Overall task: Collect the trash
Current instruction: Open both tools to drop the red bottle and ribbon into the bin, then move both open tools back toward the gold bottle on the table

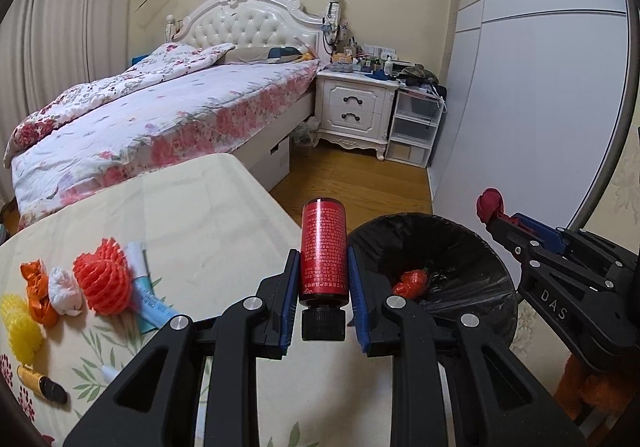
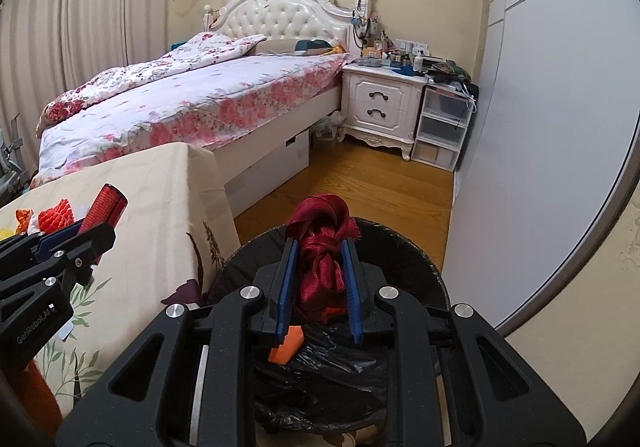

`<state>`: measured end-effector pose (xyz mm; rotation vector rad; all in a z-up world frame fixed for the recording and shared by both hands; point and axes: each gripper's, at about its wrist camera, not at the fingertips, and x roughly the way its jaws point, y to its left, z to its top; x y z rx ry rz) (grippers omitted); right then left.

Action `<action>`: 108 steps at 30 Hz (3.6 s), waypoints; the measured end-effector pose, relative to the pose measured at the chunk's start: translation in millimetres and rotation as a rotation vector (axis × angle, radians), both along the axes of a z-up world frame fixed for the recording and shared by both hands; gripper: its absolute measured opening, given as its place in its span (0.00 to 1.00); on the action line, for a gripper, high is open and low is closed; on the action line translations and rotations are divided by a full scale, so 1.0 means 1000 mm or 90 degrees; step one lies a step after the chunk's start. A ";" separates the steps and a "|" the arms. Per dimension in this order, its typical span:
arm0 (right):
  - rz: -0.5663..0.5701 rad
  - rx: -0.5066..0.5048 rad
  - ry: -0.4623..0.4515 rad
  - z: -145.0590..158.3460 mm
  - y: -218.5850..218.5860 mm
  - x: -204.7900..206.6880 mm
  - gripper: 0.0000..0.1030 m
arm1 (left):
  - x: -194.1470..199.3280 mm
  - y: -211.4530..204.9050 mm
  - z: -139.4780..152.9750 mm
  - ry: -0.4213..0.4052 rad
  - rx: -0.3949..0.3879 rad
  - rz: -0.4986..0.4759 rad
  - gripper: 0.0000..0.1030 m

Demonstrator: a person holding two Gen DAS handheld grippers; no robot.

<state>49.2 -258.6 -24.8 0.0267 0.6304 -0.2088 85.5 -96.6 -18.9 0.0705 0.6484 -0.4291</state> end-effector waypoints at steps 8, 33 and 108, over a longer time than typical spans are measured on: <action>-0.018 0.012 -0.011 -0.005 -0.019 0.004 0.21 | 0.014 -0.025 -0.009 0.005 0.021 -0.020 0.24; -0.052 0.026 -0.022 -0.008 -0.041 0.010 0.45 | 0.035 -0.061 -0.023 0.012 0.057 -0.014 0.48; 0.237 0.010 0.064 -0.021 0.155 -0.002 0.65 | -0.048 0.235 -0.051 0.187 0.034 0.404 0.70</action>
